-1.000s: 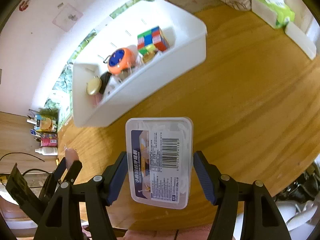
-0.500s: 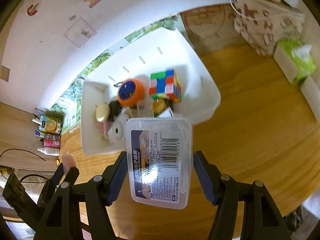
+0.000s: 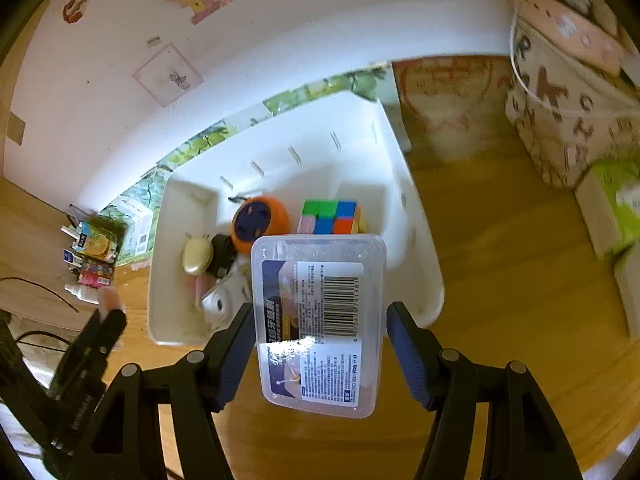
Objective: Organize rigid objects
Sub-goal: 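Lift the pink pouch and labelled box and carry both over the bin, then lower the pouch and labelled box into the bin and open both tools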
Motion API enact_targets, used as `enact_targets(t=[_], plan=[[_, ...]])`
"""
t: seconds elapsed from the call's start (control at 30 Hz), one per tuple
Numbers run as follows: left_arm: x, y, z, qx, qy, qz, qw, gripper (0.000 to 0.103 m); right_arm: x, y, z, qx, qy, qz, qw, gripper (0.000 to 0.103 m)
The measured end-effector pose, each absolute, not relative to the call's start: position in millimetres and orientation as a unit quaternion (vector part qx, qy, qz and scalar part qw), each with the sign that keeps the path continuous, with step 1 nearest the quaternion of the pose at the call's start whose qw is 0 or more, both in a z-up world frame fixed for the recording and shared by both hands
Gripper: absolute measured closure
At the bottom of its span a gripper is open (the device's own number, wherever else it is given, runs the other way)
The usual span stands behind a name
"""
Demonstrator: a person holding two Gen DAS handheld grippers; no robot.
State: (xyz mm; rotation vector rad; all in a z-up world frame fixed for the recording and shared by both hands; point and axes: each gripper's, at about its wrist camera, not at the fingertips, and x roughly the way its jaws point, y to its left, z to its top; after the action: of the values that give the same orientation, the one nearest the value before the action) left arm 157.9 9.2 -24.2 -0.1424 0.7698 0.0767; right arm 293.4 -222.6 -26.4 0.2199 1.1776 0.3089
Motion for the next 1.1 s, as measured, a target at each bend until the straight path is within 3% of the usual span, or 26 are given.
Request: enact_targets(t=[0.93,1.1], plan=[[187.8,1.0,-10.9,-0.125,0.296,0.064,0.945,0.036,317.2,-234.2,-24.3,0.114,0.419,0.231,0.871,0.036],[189.0,-2.0,-6.4,-0.113,0.298,0.069,0.946,0.028,318.3,-230.5,-23.0,0.115,0.413,0.238,0.872,0.036]])
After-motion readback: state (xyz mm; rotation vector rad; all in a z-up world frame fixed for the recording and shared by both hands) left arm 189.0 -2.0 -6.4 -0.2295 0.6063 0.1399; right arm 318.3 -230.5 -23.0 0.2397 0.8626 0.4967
